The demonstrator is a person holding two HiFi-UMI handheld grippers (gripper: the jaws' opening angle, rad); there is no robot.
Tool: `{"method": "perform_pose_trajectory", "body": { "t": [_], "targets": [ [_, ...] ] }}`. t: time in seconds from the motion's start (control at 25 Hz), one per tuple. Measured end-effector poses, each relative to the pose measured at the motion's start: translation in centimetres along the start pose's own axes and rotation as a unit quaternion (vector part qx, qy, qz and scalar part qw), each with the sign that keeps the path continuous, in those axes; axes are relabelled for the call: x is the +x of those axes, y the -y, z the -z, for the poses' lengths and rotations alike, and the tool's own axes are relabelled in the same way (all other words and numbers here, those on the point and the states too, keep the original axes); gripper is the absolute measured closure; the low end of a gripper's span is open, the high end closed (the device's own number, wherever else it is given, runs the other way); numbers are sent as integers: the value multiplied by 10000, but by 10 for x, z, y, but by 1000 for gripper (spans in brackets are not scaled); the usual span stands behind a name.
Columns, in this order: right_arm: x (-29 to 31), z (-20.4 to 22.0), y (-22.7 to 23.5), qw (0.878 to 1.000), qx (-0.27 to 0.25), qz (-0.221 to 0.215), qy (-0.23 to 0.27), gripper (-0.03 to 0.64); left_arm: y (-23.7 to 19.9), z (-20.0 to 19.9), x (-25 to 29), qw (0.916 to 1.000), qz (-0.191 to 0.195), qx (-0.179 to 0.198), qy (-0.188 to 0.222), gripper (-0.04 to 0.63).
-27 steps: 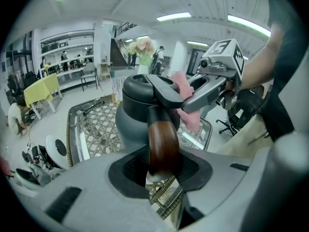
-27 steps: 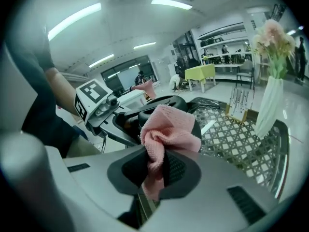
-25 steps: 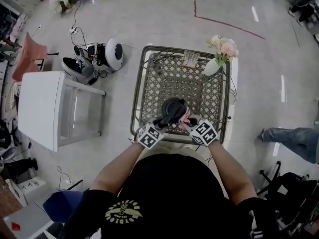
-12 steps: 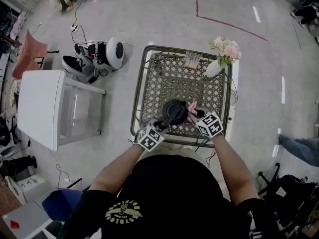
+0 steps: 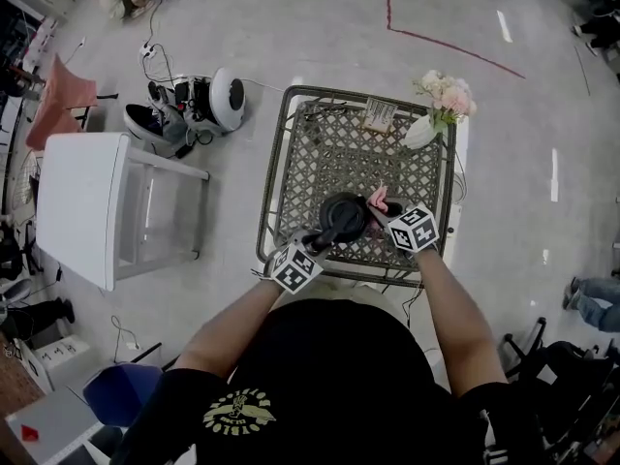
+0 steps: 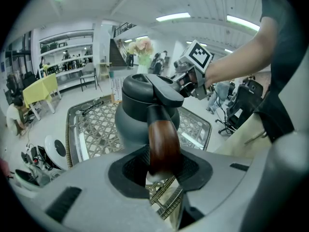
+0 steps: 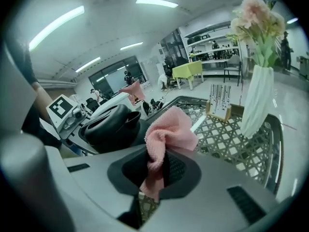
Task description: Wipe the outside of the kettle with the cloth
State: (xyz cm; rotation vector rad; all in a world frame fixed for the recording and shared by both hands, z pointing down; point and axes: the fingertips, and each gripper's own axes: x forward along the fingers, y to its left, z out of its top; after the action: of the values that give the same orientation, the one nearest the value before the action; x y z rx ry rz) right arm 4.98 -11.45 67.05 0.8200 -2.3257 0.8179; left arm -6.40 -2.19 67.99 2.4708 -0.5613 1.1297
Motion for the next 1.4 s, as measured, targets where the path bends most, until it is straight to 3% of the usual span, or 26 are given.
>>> {"method": "perform_pose_trajectory", "body": {
  "t": [0.24,0.44,0.84,1.0,1.2,1.4],
  "targets": [
    [-5,36,-15,9994,281,-129,-154,577,-3,-1,0,10000,-13,-9,21,483],
    [3,71,-56,9977,172,-433,-493,577,-2,1,-1,10000,-25,-5,1,483],
    [29,79,-119,9930,-199,-939,-689,577,-2,0,1,10000,-55,-36,-30,486],
    [35,85,-113,9936,-205,-852,-715,577,-3,1,2,10000,-62,-16,5,486],
    [43,107,-81,9893,-588,-615,-1185,577,-3,2,3,10000,-55,-7,-32,485],
    [44,116,-39,9860,-814,-136,-1446,577,-1,1,3,10000,-34,72,-6,485]
  ]
}}
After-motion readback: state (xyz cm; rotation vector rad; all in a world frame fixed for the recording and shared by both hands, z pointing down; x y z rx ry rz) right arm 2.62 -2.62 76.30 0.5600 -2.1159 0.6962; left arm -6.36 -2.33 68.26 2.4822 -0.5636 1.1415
